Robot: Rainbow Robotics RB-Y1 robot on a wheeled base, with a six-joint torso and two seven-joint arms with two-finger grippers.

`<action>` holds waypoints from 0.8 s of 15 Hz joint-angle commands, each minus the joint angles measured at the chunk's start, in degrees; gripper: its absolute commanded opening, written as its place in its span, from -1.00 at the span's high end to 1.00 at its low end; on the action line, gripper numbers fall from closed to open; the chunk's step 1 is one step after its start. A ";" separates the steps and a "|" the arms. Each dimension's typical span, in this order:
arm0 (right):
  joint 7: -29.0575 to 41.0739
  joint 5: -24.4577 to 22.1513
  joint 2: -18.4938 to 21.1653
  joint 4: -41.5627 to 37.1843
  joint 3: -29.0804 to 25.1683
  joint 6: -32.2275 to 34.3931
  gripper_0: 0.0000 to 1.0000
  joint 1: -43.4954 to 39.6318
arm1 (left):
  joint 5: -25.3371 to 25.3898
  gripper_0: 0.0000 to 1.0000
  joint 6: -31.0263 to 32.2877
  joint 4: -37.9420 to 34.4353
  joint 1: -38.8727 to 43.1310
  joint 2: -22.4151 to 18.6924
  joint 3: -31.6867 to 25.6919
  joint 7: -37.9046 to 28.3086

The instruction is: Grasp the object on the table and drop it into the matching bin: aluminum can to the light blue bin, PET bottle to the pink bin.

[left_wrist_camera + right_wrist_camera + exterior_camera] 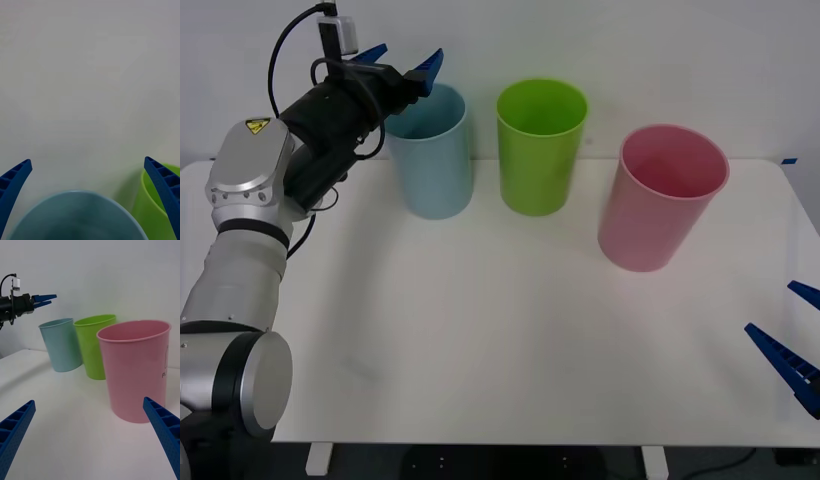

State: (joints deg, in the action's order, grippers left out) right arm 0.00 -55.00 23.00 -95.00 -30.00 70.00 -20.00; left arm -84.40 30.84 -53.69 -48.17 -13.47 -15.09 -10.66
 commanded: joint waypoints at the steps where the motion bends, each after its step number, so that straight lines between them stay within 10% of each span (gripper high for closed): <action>1: 0.00 0.00 0.00 0.00 0.00 0.00 -1.00 0.00 | 3.19 -1.00 1.42 -1.24 1.68 -0.51 0.42 0.90; 12: 0.00 0.00 0.00 0.00 0.00 0.00 -1.00 0.00 | 18.05 -1.00 9.15 -20.58 22.42 -7.89 2.35 2.57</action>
State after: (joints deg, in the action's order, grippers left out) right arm 0.00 -55.00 23.00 -95.00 -30.00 70.00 -20.00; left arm -67.58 39.01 -73.67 -26.89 -20.33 -12.73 -8.23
